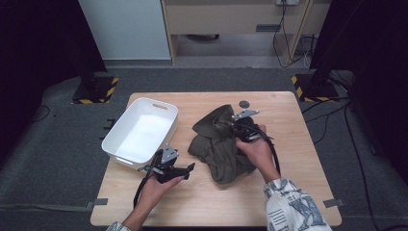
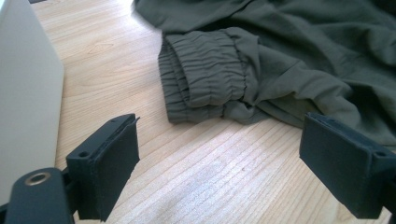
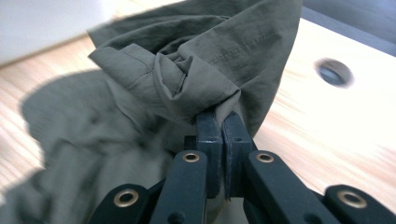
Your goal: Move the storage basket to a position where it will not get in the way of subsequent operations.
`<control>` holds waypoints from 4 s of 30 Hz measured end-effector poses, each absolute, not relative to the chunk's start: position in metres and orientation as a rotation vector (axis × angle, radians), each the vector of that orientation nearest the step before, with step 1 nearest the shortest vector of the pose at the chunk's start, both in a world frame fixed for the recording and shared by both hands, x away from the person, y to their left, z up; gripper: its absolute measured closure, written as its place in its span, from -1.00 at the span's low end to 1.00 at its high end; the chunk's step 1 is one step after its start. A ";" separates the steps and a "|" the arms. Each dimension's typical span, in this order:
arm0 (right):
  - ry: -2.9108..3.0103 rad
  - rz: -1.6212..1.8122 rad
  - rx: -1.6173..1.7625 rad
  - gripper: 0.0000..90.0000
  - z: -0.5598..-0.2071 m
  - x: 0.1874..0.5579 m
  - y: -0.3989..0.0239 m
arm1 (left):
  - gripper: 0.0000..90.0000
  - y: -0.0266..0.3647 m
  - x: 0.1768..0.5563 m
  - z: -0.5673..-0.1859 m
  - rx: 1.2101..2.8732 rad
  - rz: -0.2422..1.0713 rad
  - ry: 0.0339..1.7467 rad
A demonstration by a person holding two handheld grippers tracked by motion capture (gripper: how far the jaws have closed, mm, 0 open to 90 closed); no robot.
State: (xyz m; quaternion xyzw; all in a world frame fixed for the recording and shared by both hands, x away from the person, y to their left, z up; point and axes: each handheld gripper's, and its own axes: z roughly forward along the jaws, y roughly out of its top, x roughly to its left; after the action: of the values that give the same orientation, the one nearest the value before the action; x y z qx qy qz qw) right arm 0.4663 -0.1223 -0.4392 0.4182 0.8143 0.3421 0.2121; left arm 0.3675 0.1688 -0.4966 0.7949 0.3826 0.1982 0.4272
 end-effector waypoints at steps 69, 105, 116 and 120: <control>2.432 1.029 0.958 0.48 -0.463 0.420 -0.079 | -0.75 0.166 0.368 -0.502 2.028 0.494 0.940; 2.503 0.847 1.046 0.77 -0.493 0.426 -0.063 | -0.75 0.163 0.369 -0.504 2.045 0.490 0.933; 2.431 0.991 1.084 0.78 -0.460 0.429 -0.055 | -0.71 0.162 0.370 -0.503 2.042 0.495 0.930; 2.406 1.002 1.087 0.82 -0.452 0.433 -0.060 | -0.68 0.161 0.370 -0.503 2.048 0.494 0.927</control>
State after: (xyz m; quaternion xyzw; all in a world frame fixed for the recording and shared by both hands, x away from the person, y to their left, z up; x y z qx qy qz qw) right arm 0.4326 -0.0600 -0.4522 0.3803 0.8412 0.3502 0.1582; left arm 0.3705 0.1605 -0.5032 0.8125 0.3677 0.1961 0.4077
